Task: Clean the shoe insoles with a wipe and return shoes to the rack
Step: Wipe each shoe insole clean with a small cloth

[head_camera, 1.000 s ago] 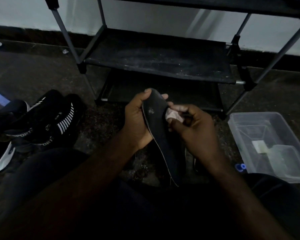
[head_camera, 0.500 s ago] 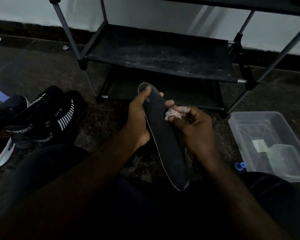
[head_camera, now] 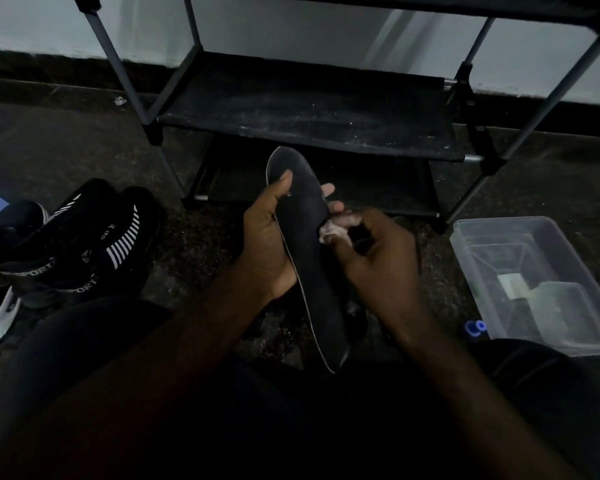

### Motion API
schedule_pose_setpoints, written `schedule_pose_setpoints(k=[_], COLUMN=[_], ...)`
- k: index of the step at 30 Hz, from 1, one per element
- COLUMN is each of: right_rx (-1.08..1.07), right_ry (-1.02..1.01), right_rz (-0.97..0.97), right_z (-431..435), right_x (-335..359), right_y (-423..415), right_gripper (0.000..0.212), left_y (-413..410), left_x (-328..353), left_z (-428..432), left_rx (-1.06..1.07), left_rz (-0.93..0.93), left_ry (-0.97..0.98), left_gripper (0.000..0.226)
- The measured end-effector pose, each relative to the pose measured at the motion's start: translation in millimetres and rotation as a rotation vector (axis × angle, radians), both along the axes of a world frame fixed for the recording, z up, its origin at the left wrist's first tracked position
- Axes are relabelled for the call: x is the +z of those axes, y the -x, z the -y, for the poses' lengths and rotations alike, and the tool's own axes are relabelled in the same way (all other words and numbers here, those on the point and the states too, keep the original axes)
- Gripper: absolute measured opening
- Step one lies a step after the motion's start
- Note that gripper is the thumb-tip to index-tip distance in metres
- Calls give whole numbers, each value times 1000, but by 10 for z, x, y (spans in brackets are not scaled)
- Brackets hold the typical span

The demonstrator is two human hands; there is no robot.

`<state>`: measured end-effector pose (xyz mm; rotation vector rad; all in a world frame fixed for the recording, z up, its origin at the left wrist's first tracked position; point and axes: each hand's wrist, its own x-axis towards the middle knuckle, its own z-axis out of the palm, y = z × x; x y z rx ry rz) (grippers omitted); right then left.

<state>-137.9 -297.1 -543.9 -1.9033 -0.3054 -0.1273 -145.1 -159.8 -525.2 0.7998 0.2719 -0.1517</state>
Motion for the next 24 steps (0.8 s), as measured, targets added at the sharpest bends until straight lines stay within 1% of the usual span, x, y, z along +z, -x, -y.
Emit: schedule_pose_setpoints(k=[1,4,6,7,9,11,12,13,15,17,18,20,22,24], right_rx=[-1,101,159,151,42,-63,-80,-56,48,126,114,-8,-103,-52], right_ry=[72,55,107,149,215,222,194,149,87,124,163,235,257,209], right_rz=[40,18,135,204,274,275,249,208,169,209,242,296,293,250], right_z=[-31,-129,-170,-164,-123,-75,-72,-85,-126,-138,-126,-83,-61,-112], right_x=[-25,-8,26,22,3,-4,-4,10,45,66,62,50,56,88], right_y=[21,145,211,196,86,-22,-35,-15,63,98,69,-48,-103,-26], right_gripper=[8,11,12,12,9,7,7,7,11,12,11,10,10,10], left_y=[-5,-6,7,14,26,32,26,18,16,12,11,3,-10,-5], left_x=[-12,-50,-70,-79,-101,-116,-136,-149,-137,-142,-155,-169,-192,-197], left_z=[8,18,23,35,88,146,155,149,115,87,86,111,131,124], left_rx=[0,-6,-5,-7,-17,-3,11,27,31,11,8,-7,-11,-10], left_rz=[-4,-41,-45,-38,-19,7,15,18,4,-8,1,19,9,7], left_ry=[9,0,-17,-30,-35,-23,-18,-20,-37,-60,-62,-52,-46,-35], left_gripper=[73,72,75,76,76,74,72,72,80,85,85,83,82,83])
